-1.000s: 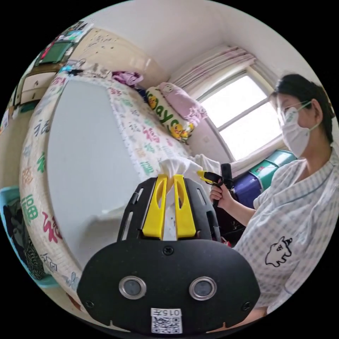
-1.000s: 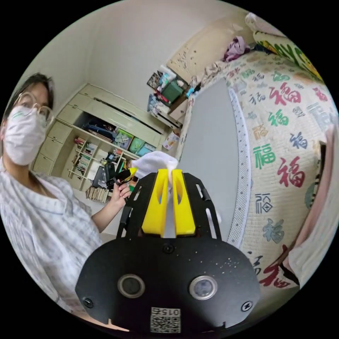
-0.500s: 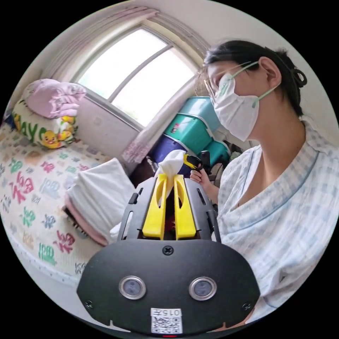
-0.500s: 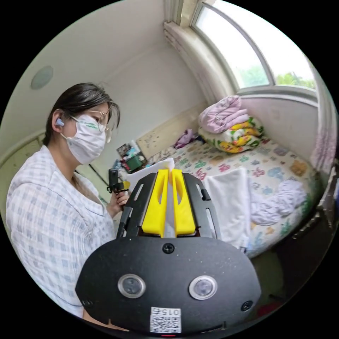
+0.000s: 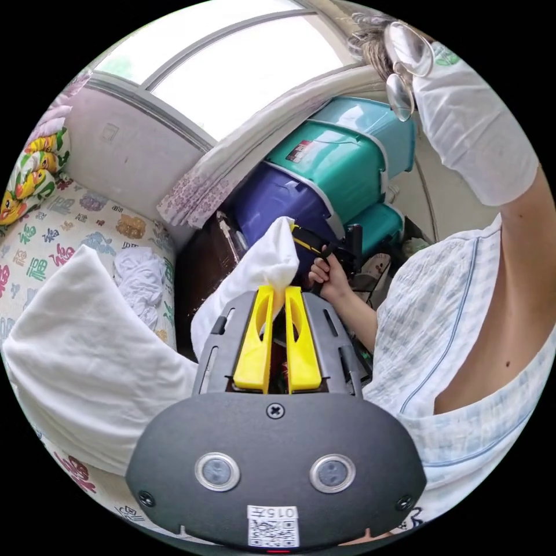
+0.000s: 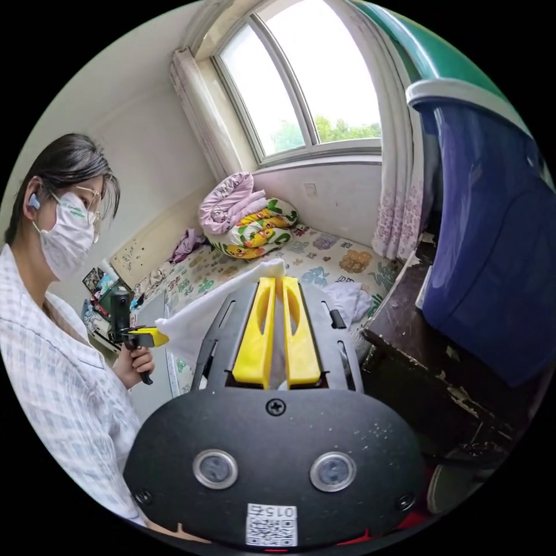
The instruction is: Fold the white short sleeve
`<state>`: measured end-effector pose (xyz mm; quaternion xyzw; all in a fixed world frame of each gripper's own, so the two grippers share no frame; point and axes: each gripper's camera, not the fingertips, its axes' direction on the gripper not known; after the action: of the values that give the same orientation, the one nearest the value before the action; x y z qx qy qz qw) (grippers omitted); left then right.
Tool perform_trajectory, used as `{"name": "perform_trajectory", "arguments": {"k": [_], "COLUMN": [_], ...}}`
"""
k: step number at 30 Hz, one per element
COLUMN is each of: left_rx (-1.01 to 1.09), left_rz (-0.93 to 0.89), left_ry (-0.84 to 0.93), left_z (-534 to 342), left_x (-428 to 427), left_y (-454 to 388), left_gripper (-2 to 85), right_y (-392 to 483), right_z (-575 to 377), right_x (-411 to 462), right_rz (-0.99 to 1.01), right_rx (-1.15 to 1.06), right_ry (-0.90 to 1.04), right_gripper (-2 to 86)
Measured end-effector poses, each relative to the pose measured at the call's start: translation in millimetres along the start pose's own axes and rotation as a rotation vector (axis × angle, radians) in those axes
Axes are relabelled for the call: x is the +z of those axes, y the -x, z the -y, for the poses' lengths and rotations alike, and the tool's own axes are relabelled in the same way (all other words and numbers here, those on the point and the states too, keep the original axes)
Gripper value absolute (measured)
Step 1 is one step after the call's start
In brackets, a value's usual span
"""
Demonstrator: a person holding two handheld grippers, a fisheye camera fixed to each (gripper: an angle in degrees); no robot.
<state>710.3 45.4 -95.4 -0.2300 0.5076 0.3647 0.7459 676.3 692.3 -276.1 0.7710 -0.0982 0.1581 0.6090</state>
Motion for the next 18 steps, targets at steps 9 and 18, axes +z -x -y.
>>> {"name": "perform_trajectory", "arguments": {"k": [9, 18], "left_rx": [-0.04, -0.319], "left_rz": [0.033, 0.558], "left_ry": [0.034, -0.074], "left_z": [92.4, 167.6], "left_x": [63.3, 69.2], "left_y": [48.0, 137.4], "left_gripper": [1.8, 5.0], "right_y": [-85.1, -161.2], "right_z": [4.6, 43.4], "right_x": [86.8, 373.4], "right_rz": [-0.136, -0.238], "right_rx": [0.003, 0.078], "right_ry": [0.037, 0.189], "right_gripper": [0.9, 4.1]}}
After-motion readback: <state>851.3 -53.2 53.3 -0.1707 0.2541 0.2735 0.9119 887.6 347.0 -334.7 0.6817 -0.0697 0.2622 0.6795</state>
